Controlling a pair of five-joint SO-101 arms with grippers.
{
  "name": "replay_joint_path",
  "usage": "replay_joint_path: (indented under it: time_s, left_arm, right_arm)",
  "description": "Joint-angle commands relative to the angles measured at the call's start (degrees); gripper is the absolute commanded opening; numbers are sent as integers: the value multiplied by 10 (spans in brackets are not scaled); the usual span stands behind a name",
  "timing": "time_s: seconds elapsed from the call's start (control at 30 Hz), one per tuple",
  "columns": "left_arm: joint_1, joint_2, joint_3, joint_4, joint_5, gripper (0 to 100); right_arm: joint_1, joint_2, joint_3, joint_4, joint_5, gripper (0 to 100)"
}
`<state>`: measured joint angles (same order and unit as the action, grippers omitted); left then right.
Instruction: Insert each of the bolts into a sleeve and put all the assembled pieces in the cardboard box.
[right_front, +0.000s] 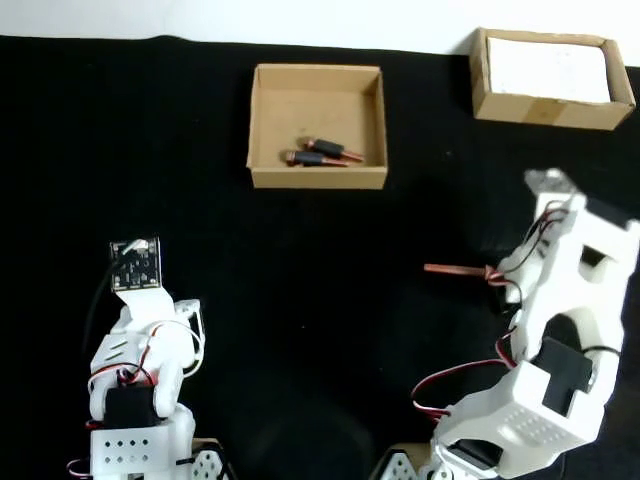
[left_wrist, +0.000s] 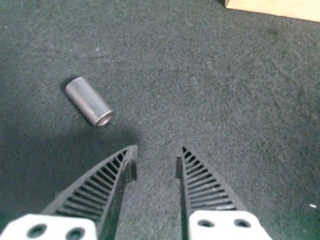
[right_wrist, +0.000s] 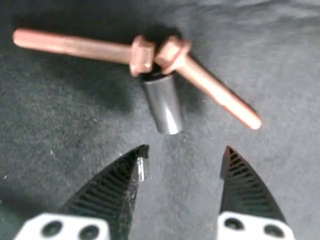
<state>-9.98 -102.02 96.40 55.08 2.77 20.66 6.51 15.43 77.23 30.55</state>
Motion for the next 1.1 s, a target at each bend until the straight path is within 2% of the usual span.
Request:
replay_joint_path:
  time_s: [0.0,0.17,0.53,0.8,0.9,1.07]
  left_arm:
    - [-7,5,8,-8,0,143]
    - [-15,5,8,-7,0,143]
    - [-25,5,8,-8,0,143]
    - [-25,5,8,-10,0,143]
    - [-25,5,8,-11,-1,143]
    - [-25,5,8,-11,-1,143]
  right_arm:
    - [-27,0,10,-17,5,213]
    - [-40,31,0,-29,5,213]
    - [-31,206,-152,-22,5,213]
    - [-74,251,-246,22,5,212]
    - [-90,255,-271,46,5,168]
    - [-103,256,-276,49,3,33]
